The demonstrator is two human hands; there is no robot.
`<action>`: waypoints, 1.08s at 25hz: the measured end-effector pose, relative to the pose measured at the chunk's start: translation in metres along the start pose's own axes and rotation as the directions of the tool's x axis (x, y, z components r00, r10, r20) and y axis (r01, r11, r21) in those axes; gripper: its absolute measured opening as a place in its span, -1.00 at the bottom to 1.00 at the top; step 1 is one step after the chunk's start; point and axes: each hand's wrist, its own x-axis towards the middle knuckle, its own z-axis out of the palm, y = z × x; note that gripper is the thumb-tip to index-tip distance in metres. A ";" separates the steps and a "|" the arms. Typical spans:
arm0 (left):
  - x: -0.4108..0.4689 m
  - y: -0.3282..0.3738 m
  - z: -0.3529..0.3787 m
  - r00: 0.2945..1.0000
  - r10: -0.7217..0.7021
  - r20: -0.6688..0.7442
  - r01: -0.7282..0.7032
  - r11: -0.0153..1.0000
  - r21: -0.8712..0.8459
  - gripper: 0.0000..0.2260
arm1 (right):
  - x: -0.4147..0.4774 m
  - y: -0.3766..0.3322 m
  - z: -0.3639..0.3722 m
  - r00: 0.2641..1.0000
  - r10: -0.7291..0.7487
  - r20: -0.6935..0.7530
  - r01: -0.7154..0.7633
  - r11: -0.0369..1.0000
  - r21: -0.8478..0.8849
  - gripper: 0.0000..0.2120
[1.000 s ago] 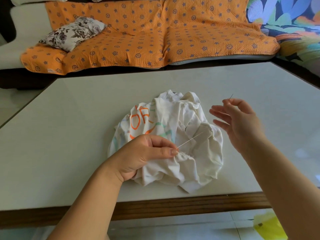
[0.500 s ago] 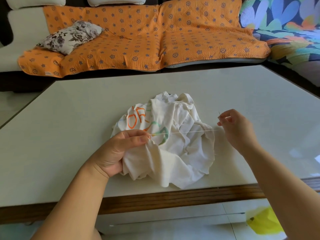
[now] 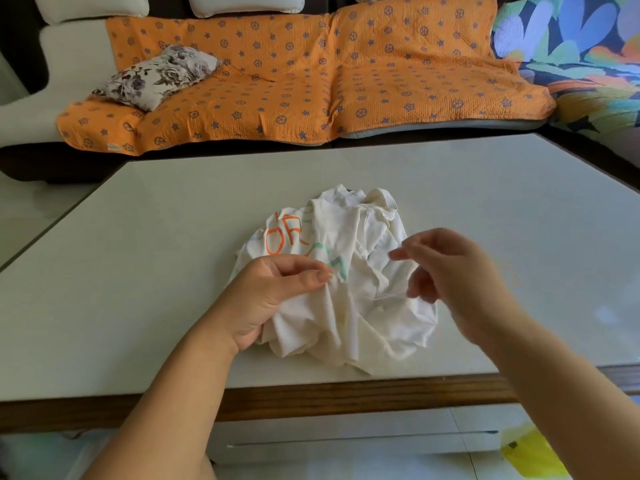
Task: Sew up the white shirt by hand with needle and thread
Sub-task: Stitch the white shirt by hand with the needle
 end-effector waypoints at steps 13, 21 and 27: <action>0.004 -0.002 -0.010 0.996 0.091 0.024 -0.093 0.917 0.388 -0.84 | -0.025 -0.008 0.035 0.966 -0.015 0.258 -0.025 0.989 0.149 -0.83; 0.008 -0.002 -0.013 0.992 0.122 0.019 -0.119 0.910 0.398 -0.85 | -0.022 -0.007 0.032 0.950 -0.039 0.310 0.057 0.997 -0.048 -0.82; 0.008 -0.003 -0.011 0.994 0.107 0.038 -0.113 0.910 0.398 -0.85 | -0.023 -0.010 0.032 0.933 -0.017 0.359 0.075 0.986 -0.148 -0.79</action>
